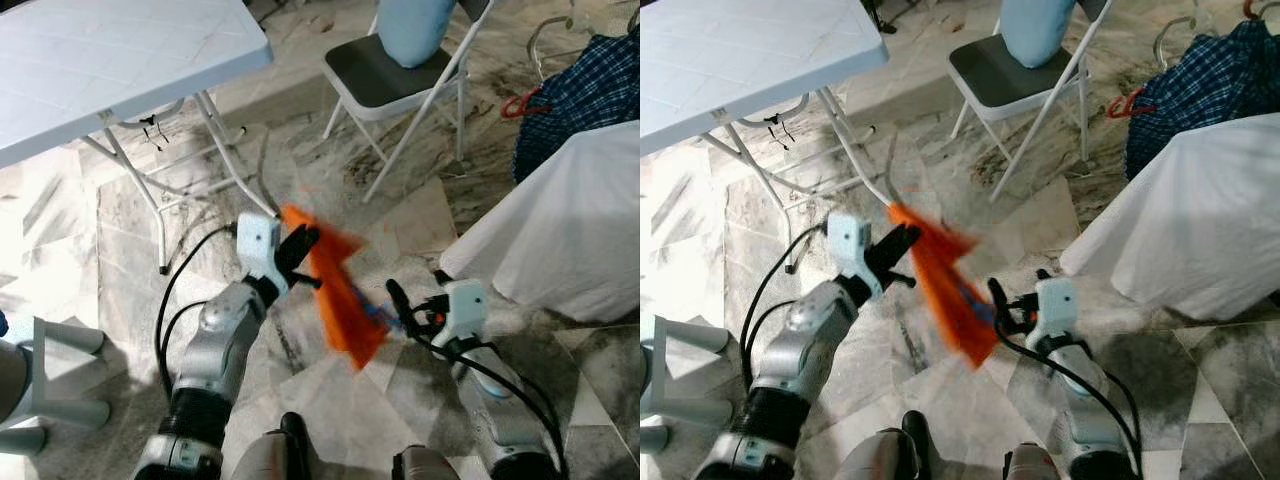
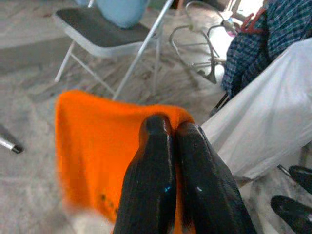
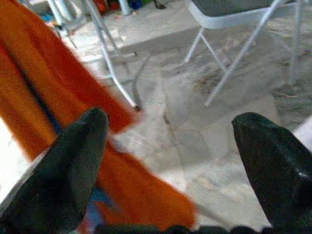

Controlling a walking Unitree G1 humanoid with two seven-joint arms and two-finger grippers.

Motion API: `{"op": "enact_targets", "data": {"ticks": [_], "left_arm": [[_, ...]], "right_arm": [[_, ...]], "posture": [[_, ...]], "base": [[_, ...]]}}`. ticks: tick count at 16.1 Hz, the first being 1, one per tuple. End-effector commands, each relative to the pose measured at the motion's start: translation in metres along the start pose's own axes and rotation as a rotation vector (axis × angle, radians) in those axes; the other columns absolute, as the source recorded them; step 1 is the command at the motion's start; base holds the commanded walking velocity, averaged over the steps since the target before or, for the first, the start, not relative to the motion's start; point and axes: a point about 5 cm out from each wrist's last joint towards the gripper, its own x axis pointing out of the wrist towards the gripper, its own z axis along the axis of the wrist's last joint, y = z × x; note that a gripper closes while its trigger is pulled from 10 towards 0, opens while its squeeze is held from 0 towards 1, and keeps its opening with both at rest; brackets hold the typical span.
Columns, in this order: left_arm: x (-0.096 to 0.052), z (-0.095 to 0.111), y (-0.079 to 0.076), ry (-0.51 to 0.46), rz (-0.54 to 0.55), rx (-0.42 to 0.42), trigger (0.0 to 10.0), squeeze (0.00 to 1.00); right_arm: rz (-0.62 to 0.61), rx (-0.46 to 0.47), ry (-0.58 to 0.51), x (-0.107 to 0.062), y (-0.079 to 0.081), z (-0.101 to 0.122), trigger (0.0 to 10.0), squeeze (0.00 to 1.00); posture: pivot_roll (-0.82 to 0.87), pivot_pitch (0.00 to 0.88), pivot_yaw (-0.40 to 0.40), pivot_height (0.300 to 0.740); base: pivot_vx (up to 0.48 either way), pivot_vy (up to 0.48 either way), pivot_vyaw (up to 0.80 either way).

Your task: Hang hanger

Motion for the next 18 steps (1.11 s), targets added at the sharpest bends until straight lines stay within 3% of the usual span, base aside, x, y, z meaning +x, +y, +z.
{"op": "enact_targets", "data": {"ticks": [1, 5, 7, 9, 12, 13, 18], "left_arm": [[-0.005, 0.013, 0.007, -0.065, 0.035, 0.047, 3.1, 0.00], [-0.010, 0.013, 0.012, -0.077, 0.044, 0.059, 2.6, 0.00], [-0.005, 0.020, 0.012, -0.098, 0.064, 0.054, 2.5, 0.00], [0.016, 0.042, 0.004, -0.165, 0.037, 0.065, 3.1, 0.00], [0.035, 0.070, -0.006, -0.240, -0.005, 0.063, 3.6, 0.00], [0.048, 0.088, -0.015, -0.287, -0.037, 0.062, 3.7, 0.00], [0.059, 0.104, -0.033, -0.325, -0.105, 0.038, 4.0, 0.00]], "right_arm": [[-0.009, 0.002, -0.002, -0.002, 0.001, -0.002, 10.0, 1.00], [-0.034, -0.006, -0.008, 0.000, 0.001, 0.000, 10.0, 1.00], [-0.026, -0.012, 0.008, -0.003, -0.001, -0.003, 10.0, 1.00], [-0.051, -0.009, 0.049, -0.007, -0.014, -0.010, 10.0, 1.00], [-0.061, 0.005, 0.069, -0.008, -0.014, -0.014, 10.0, 1.00], [-0.050, 0.003, 0.087, -0.007, -0.011, -0.018, 10.0, 1.00], [-0.037, 0.031, 0.067, 0.003, -0.001, -0.017, 10.0, 1.00]], "posture": [[-0.13, 0.203, 0.104, 0.740], [-0.13, 0.199, 0.073, 0.740], [-0.12, 0.196, 0.069, 0.740], [-0.12, 0.194, 0.062, 0.740], [-0.12, 0.186, 0.071, 0.740], [-0.11, 0.172, 0.088, 0.740], [-0.10, 0.172, 0.124, 0.740]], "base": [[0.000, 0.000, 0.00], [0.000, 0.000, 0.00], [0.000, 0.000, 0.00], [0.000, 0.000, 0.00], [0.000, 0.000, 0.00], [0.000, 0.000, 0.00], [0.000, 0.000, 0.00]]}}
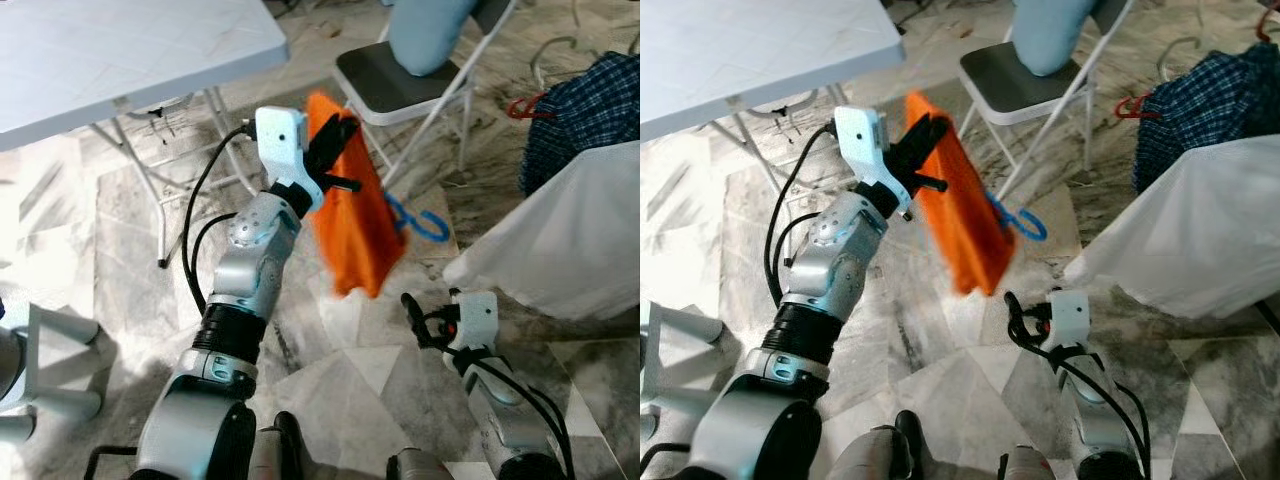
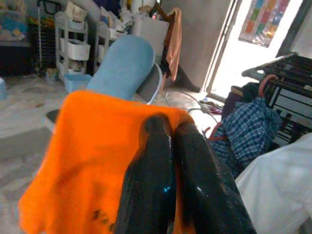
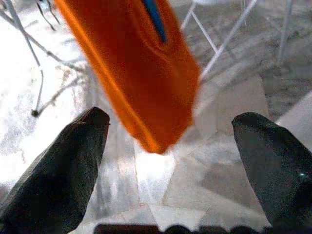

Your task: Hang hanger

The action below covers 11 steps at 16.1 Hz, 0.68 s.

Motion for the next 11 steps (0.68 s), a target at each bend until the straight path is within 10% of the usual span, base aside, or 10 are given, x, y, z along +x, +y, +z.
{"op": "enact_targets", "data": {"ticks": [1, 5, 6, 7, 11], "left_arm": [[0.003, 0.007, -0.006, -0.027, -0.040, -0.009, 4.0, 0.00], [0.004, 0.009, -0.016, -0.036, -0.087, -0.036, 3.9, 0.00], [0.003, 0.009, -0.016, -0.039, -0.085, -0.040, 4.0, 0.00], [0.003, 0.010, -0.017, -0.040, -0.087, -0.041, 4.1, 0.00], [0.002, 0.011, -0.021, -0.041, -0.097, -0.050, 4.6, 0.00]], "right_arm": [[0.013, 0.011, -0.044, 0.005, 0.009, 0.007, 10.0, 1.00], [-0.019, 0.038, -0.149, 0.020, 0.008, 0.034, 10.0, 1.00], [-0.015, 0.058, -0.168, 0.023, 0.009, 0.040, 10.0, 0.69], [-0.002, 0.056, -0.175, 0.025, 0.011, 0.042, 10.0, 0.09], [0.058, 0.044, -0.173, 0.028, 0.018, 0.044, 10.0, 0.00]], "posture": [[-0.10, 0.181, 0.127, 0.740], [-0.08, 0.191, 0.132, 0.740], [-0.08, 0.192, 0.131, 0.740], [-0.08, 0.194, 0.130, 0.740], [-0.06, 0.205, 0.123, 0.740]], "base": [[0.000, 0.000, 0.00], [0.000, 0.000, 0.00], [0.000, 0.000, 0.00], [0.000, 0.000, 0.00], [0.000, 0.000, 0.00]]}}
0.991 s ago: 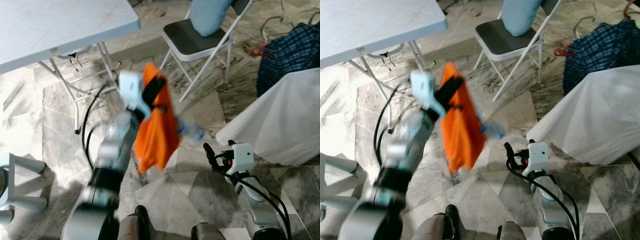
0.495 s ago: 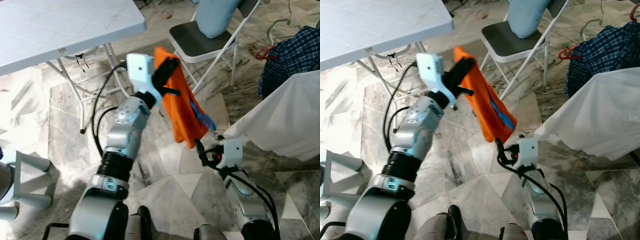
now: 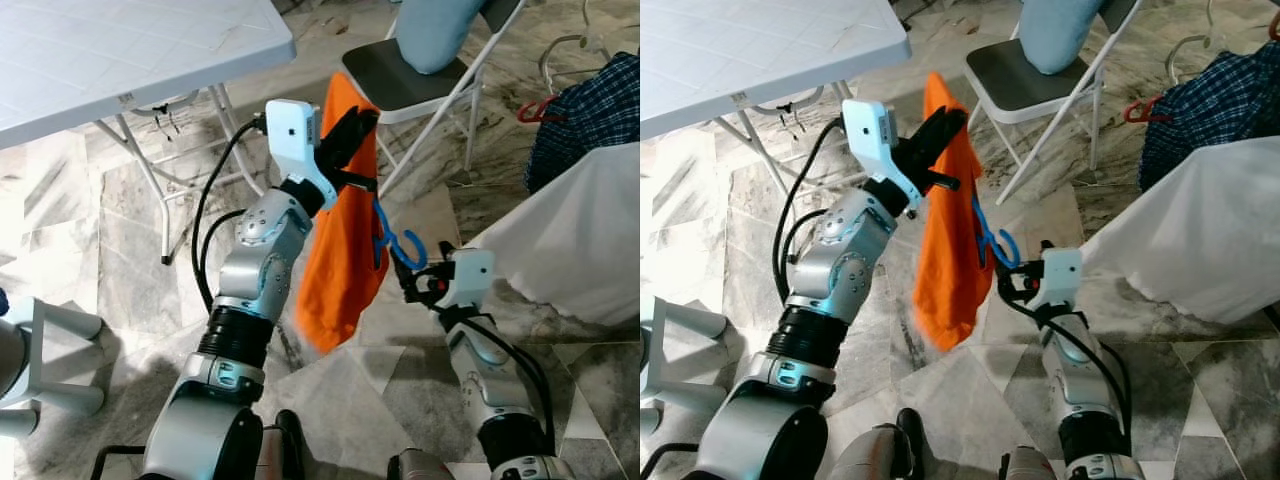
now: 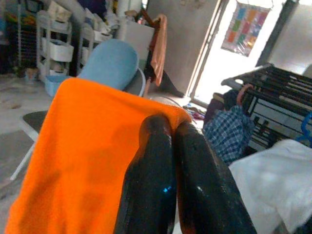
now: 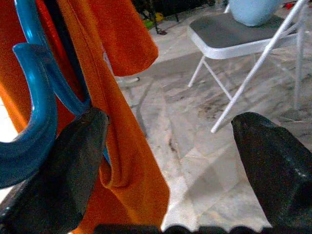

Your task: Hang hanger

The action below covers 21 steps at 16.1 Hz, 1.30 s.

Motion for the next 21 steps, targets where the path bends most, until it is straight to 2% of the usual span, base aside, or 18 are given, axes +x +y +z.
{"op": "enact_targets", "data": {"ticks": [1, 4, 5, 7, 9, 11, 15, 19, 21], "left_arm": [[0.000, 0.006, -0.003, -0.019, -0.016, 0.004, 4.6, 0.00], [0.000, 0.007, -0.005, -0.016, -0.022, -0.014, 4.6, 0.00], [0.000, 0.005, -0.007, -0.009, -0.031, -0.016, 4.7, 0.00], [0.001, 0.006, -0.006, -0.003, -0.032, -0.009, 4.7, 0.00], [0.003, 0.011, 0.001, -0.002, -0.010, -0.010, 4.8, 0.00], [0.004, 0.012, 0.000, -0.004, -0.009, -0.013, 4.8, 0.00], [0.005, 0.014, -0.008, -0.008, -0.040, -0.022, 4.8, 0.00], [-0.001, 0.005, -0.015, 0.018, -0.064, -0.048, 4.7, 0.00], [-0.005, -0.002, -0.020, 0.041, -0.084, -0.060, 4.9, 0.00]], "right_arm": [[0.022, 0.007, -0.001, 0.000, 0.004, 0.000, 10.0, 0.00], [0.075, 0.056, 0.006, 0.001, 0.011, -0.002, 10.0, 0.00], [0.133, 0.080, -0.004, 0.005, 0.022, -0.001, 10.0, 0.00], [0.185, 0.088, -0.008, 0.005, 0.029, 0.000, 10.0, 0.00], [0.215, 0.140, -0.008, -0.003, 0.027, -0.002, 10.0, 0.00], [0.203, 0.120, -0.004, -0.003, 0.027, -0.004, 10.0, 0.00], [0.122, 0.056, -0.049, 0.012, 0.035, 0.005, 10.0, 0.00], [0.114, 0.078, -0.076, 0.023, 0.044, 0.013, 10.0, 0.00], [0.053, 0.081, -0.105, 0.028, 0.039, 0.019, 10.0, 0.00]], "posture": [[-0.06, 0.205, 0.123, 0.740], [-0.06, 0.205, 0.133, 0.740], [-0.06, 0.205, 0.142, 0.740], [-0.05, 0.206, 0.145, 0.740], [-0.05, 0.206, 0.149, 0.740], [-0.05, 0.206, 0.150, 0.740], [-0.04, 0.201, 0.160, 0.740], [-0.04, 0.199, 0.158, 0.740], [-0.04, 0.201, 0.157, 0.740]], "base": [[0.000, 0.000, 0.00], [0.000, 0.000, 0.00], [0.000, 0.000, 0.00], [0.000, 0.000, 0.00], [0.000, 0.000, 0.00], [0.000, 0.000, 0.00], [0.000, 0.000, 0.00], [0.000, 0.000, 0.00], [0.000, 0.000, 0.00]]}}
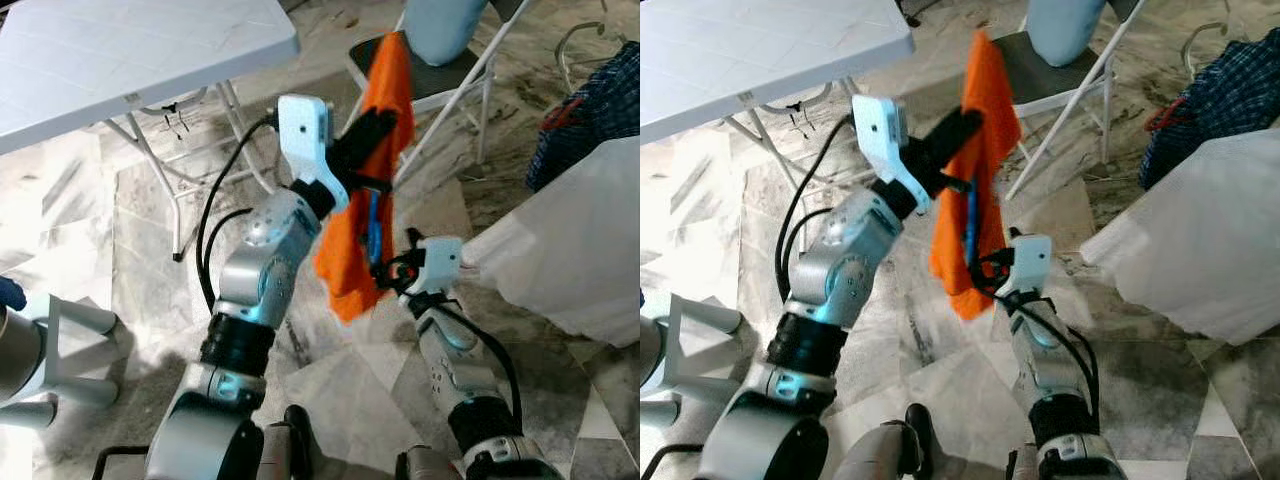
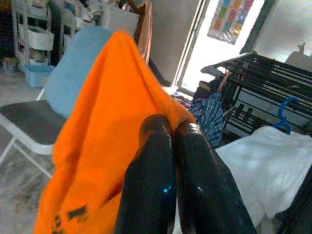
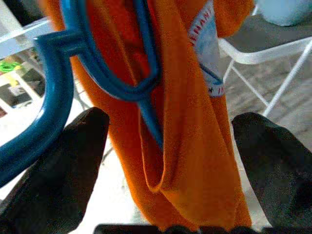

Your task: Hang hanger

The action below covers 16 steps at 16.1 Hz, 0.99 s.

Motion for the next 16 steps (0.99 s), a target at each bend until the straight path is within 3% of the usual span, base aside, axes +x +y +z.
{"op": "enact_targets", "data": {"ticks": [1, 2, 5, 8, 10, 14, 16], "left_arm": [[-0.006, -0.007, 0.000, 0.019, 0.005, -0.005, 5.0, 0.00], [-0.008, -0.011, 0.005, 0.032, 0.030, 0.008, 5.3, 0.00], [-0.021, -0.023, 0.026, 0.074, 0.135, 0.057, 4.9, 0.00], [-0.030, -0.034, 0.037, 0.114, 0.186, 0.080, 5.1, 0.00], [-0.031, -0.037, 0.038, 0.120, 0.188, 0.084, 4.9, 0.00], [-0.024, -0.040, 0.035, 0.123, 0.171, 0.081, 5.0, 0.00], [-0.022, -0.036, 0.034, 0.111, 0.169, 0.074, 5.0, 0.00]], "right_arm": [[-0.026, -0.011, -0.060, 0.007, 0.001, 0.012, 10.0, 0.00], [-0.067, -0.023, -0.061, 0.006, -0.006, 0.013, 10.0, 0.00], [-0.182, -0.053, -0.063, -0.007, -0.031, 0.012, 10.0, 0.00], [-0.265, -0.089, -0.066, -0.024, -0.054, 0.011, 10.0, 0.00], [-0.280, -0.100, -0.061, -0.029, -0.060, 0.010, 10.0, 0.00], [-0.198, -0.128, -0.007, -0.040, -0.061, 0.004, 10.0, 0.00], [-0.182, -0.201, 0.078, -0.052, -0.067, -0.008, 10.0, 0.00]], "posture": [[-0.04, 0.200, 0.155, 0.740], [-0.04, 0.200, 0.154, 0.740], [-0.04, 0.199, 0.150, 0.740], [-0.06, 0.196, 0.142, 0.740], [-0.07, 0.196, 0.141, 0.740], [-0.08, 0.194, 0.149, 0.740], [-0.08, 0.201, 0.150, 0.740]], "base": [[0.000, 0.000, 0.00], [0.000, 0.000, 0.00], [0.000, 0.000, 0.00], [0.000, 0.000, 0.00], [0.000, 0.000, 0.00], [0.000, 0.000, 0.00], [0.000, 0.000, 0.00]]}}
